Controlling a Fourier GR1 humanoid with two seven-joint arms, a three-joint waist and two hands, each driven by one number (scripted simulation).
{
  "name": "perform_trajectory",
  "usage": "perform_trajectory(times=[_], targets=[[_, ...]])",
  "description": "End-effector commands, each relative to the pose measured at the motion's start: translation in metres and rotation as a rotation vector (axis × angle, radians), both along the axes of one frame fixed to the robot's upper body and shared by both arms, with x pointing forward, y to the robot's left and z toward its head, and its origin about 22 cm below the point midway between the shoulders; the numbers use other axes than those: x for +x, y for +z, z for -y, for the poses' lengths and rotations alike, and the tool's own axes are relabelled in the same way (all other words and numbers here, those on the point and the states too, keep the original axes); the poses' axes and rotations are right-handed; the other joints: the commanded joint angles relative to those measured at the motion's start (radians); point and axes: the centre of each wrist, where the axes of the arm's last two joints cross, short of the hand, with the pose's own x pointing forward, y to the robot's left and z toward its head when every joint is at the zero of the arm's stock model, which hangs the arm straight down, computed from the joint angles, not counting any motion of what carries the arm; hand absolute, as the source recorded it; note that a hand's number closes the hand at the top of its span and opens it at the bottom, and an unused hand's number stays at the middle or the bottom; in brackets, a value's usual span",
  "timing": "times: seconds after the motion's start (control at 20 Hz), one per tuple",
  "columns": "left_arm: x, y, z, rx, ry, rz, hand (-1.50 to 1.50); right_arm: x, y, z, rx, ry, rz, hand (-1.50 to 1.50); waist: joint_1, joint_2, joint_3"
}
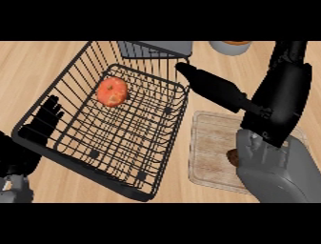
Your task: Pick the squash from the cutting board and place it in the tiered basket
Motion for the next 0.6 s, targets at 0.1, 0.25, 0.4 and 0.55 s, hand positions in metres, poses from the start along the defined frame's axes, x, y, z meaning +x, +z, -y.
perform_trajectory(times=[0.1, 0.25, 0.4, 0.55], targets=[[-0.004, 0.011, 0.0, -0.01, 0.004, 0.02, 0.0, -0.06, 0.012, 0.078, 0.006, -0.064, 0.019, -1.5, 0.002, 0.0, 0.001], [-0.008, -0.004, -0.014, -0.007, 0.008, 0.005, 0.0, -0.079, 0.013, 0.106, -0.011, -0.078, 0.027, -1.5, 0.01, 0.005, 0.0], [0.0, 0.016, -0.012, -0.001, 0.002, 0.0, 0.0, -0.093, 0.025, 0.136, -0.015, -0.065, 0.015, -1.5, 0.011, 0.005, 0.001], [0.0, 0.013, 0.005, -0.001, -0.009, 0.015, 0.0, -0.101, 0.031, 0.164, -0.021, -0.084, 0.023, -1.5, 0.012, 0.006, 0.002]])
